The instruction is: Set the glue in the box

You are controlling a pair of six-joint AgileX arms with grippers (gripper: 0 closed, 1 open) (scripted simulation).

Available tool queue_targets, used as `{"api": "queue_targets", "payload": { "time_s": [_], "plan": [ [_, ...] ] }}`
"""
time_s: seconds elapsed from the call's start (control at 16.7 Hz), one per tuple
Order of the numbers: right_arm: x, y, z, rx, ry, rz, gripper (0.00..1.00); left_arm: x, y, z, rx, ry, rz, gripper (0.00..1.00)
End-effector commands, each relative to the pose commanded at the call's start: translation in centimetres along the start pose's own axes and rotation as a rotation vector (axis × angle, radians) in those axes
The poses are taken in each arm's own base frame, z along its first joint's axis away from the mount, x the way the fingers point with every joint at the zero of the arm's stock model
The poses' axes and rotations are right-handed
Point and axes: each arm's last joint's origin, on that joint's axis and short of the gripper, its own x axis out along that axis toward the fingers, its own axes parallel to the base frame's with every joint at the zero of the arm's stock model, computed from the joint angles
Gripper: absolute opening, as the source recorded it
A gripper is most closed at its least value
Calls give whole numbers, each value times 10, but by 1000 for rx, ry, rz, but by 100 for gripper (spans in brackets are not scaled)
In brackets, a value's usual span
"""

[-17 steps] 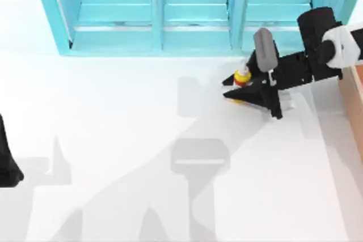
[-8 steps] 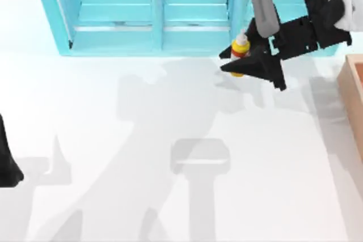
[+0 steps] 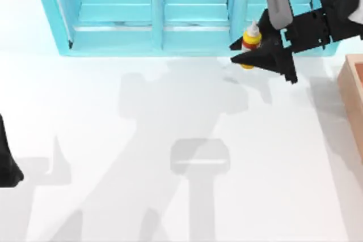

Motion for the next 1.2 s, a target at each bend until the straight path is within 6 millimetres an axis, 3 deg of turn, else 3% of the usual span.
{"api": "queue_targets", "payload": {
  "time_s": [0.18,0.48,0.6,0.78,0.9,1.02,1.2],
  "plan": [
    [-38,9,-20,56,10,-41,0,0,0,0,0,0,0,100],
    [-158,47,-63,100,6,-248,0,0,0,0,0,0,0,100],
    [-208,74,-83,108,10,-364,0,0,0,0,0,0,0,100],
    [-272,136,-114,181,7,-540,0,0,0,0,0,0,0,100],
    [-292,181,-124,236,-1,-623,0,0,0,0,0,0,0,100],
    [-300,216,-125,272,-10,-680,0,0,0,0,0,0,0,100],
    [-303,241,-122,299,-16,-723,0,0,0,0,0,0,0,100]
  ]
}}
